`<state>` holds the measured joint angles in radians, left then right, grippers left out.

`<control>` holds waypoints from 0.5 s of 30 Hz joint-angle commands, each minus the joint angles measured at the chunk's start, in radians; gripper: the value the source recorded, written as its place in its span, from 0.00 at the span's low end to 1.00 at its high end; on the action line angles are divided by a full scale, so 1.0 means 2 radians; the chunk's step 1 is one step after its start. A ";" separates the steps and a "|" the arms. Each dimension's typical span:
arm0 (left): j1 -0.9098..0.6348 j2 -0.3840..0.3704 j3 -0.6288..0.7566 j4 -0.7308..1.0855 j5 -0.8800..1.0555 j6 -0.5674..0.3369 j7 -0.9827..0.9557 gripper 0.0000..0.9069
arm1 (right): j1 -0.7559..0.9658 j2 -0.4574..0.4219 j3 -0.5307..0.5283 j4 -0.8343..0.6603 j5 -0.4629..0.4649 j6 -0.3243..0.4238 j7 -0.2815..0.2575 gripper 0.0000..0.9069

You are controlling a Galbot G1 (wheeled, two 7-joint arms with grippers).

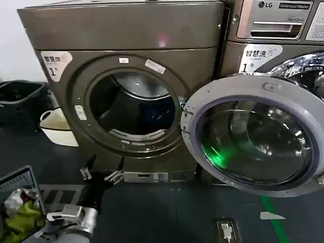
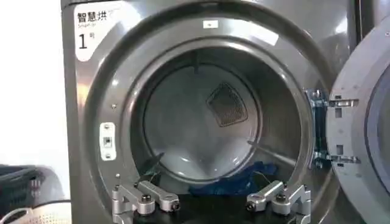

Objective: Grasp the clothes from the dryer.

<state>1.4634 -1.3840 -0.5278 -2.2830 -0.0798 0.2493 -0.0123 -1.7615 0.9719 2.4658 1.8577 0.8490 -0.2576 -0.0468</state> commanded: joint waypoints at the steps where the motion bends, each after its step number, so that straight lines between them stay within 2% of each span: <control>1: 0.000 0.000 0.001 0.001 0.000 -0.002 0.001 1.00 | -0.001 0.000 0.002 0.001 0.004 0.002 0.004 1.00; 15: 0.001 0.001 0.003 -0.004 0.000 -0.002 0.001 1.00 | -0.005 -0.001 0.006 0.004 0.013 0.002 0.005 1.00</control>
<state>1.4647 -1.3811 -0.5222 -2.2891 -0.0792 0.2466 -0.0104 -1.7720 0.9713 2.4784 1.8651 0.8715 -0.2544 -0.0384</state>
